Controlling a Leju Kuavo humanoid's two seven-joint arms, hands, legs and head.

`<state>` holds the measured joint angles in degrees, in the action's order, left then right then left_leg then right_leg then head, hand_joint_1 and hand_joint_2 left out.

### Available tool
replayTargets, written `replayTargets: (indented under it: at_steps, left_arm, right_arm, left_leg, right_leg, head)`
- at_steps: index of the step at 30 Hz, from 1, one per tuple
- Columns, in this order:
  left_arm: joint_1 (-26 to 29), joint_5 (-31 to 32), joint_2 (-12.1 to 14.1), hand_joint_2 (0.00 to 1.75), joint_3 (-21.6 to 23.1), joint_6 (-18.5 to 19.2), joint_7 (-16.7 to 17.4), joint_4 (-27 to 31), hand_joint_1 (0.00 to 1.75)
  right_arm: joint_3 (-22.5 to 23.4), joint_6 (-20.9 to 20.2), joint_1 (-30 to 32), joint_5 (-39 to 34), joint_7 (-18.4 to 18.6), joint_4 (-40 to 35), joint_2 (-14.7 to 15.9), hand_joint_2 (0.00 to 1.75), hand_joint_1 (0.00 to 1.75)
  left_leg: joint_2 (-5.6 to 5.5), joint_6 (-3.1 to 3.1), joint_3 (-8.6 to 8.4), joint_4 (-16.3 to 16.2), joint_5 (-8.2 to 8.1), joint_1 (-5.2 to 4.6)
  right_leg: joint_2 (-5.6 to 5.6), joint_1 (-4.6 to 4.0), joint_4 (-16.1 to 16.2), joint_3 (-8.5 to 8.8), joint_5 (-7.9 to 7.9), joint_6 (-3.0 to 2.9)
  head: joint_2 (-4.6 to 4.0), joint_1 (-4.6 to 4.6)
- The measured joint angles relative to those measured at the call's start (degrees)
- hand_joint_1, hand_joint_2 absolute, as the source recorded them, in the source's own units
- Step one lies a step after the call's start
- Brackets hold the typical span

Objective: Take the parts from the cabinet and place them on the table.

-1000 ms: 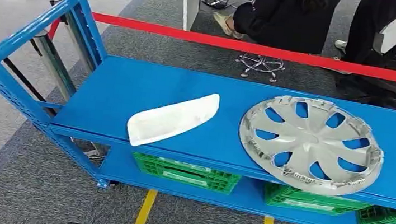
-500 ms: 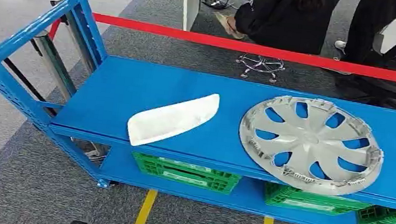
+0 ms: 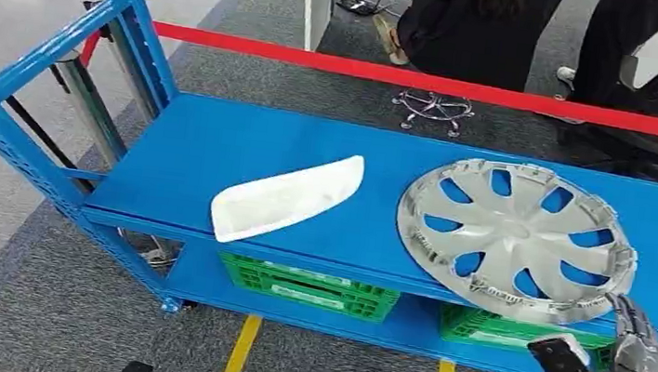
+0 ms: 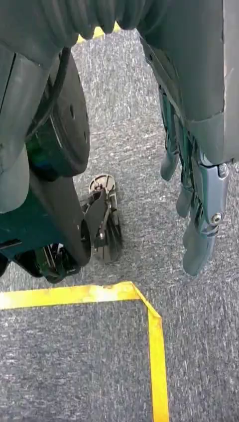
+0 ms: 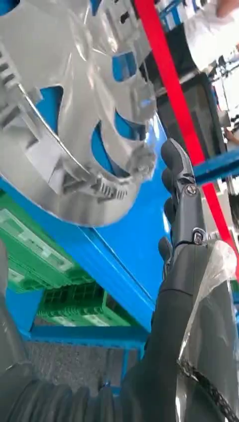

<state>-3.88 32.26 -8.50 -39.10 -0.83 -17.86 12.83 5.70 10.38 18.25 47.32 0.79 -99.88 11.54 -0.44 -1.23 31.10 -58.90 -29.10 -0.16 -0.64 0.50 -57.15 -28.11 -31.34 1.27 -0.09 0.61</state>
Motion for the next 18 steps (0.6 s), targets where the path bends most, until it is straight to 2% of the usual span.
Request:
replayTargets:
  at_steps: [7,12,18]
  left_arm:
    - [-0.5,0.7,0.1,1.75,0.2,0.2,0.5,0.0,0.00]
    - [-0.5,0.8,0.1,1.75,0.2,0.2,0.8,0.0,0.00]
    - [-0.8,1.0,0.1,1.75,0.2,0.6,1.0,0.0,0.00]
  right_arm:
    - [-4.9,-1.4,-4.2,0.1,2.5,3.6,4.0,1.75,0.00]
    - [-6.5,-1.8,-5.5,0.2,2.9,5.1,5.3,1.75,0.00]
    - [-9.2,-4.7,-9.2,-2.3,3.8,9.3,7.0,1.75,0.00]
  left_leg:
    - [-0.01,0.00,0.01,0.0,0.00,0.00]
    - [-0.01,0.00,0.03,0.0,0.00,0.00]
    - [0.02,0.00,-0.01,0.0,0.00,0.00]
  right_leg:
    - [0.02,0.00,0.0,-0.01,0.00,0.00]
    - [0.01,0.00,0.0,0.00,0.00,0.00]
    - [-0.07,0.00,0.0,0.00,0.02,0.02]
  head:
    - [0.00,-0.02]
    - [0.00,-0.02]
    - [0.00,0.00]
